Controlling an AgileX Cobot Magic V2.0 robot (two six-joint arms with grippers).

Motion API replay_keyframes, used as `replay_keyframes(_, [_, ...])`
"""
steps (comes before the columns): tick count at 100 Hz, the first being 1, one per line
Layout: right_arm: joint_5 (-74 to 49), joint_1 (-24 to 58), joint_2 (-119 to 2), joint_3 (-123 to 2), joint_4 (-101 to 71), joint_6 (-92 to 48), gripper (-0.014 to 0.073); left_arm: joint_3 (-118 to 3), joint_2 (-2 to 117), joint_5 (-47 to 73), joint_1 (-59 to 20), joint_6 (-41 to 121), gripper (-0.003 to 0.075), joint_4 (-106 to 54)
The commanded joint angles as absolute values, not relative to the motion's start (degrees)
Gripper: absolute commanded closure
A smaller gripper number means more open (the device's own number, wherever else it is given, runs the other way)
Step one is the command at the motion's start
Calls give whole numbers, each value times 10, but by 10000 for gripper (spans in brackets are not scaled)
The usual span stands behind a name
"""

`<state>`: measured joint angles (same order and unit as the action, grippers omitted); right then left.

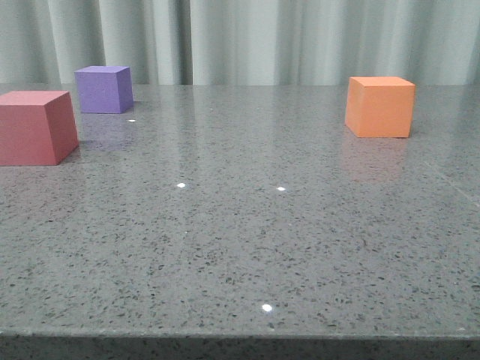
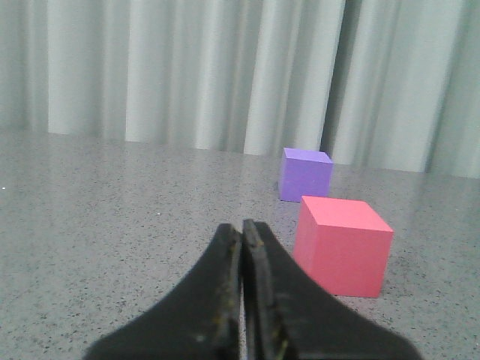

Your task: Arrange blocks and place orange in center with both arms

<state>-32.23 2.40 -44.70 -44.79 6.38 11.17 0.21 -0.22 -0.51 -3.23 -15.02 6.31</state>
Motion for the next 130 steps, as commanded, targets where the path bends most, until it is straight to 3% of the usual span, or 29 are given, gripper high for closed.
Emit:
replay_keyframes(1, [-290, 21, -487, -475, 65, 111, 662, 25, -22, -51, -30, -150, 741, 59])
replay_keyframes(19, [-296, 21, -548, -475, 65, 111, 652, 25, -22, -51, -30, -150, 741, 59])
replay_keyframes(27, [-307, 21, -560, -475, 65, 111, 587, 25, -22, -51, -30, -150, 741, 59])
replay_keyframes(34, [-318, 21, -563, -475, 65, 111, 466, 25, -22, -51, -30, -150, 741, 59])
replay_keyframes(45, [-339, 21, -563, -475, 65, 111, 193, 25, -22, -51, -30, -150, 741, 59])
replay_keyframes(46, [-342, 21, -563, -475, 65, 111, 134, 25, -22, -51, -30, -150, 741, 59])
replay_keyframes(56, [-359, 21, -563, -475, 64, 111, -79, 25, -22, -51, -30, -150, 741, 59])
replay_keyframes(92, [-341, 48, -586, -517, 16, 111, -50, 25, -22, -51, -30, -150, 741, 59])
replay_keyframes(130, [-345, 117, -784, -718, 16, 112, -50, 25, -22, -51, -30, -150, 741, 59])
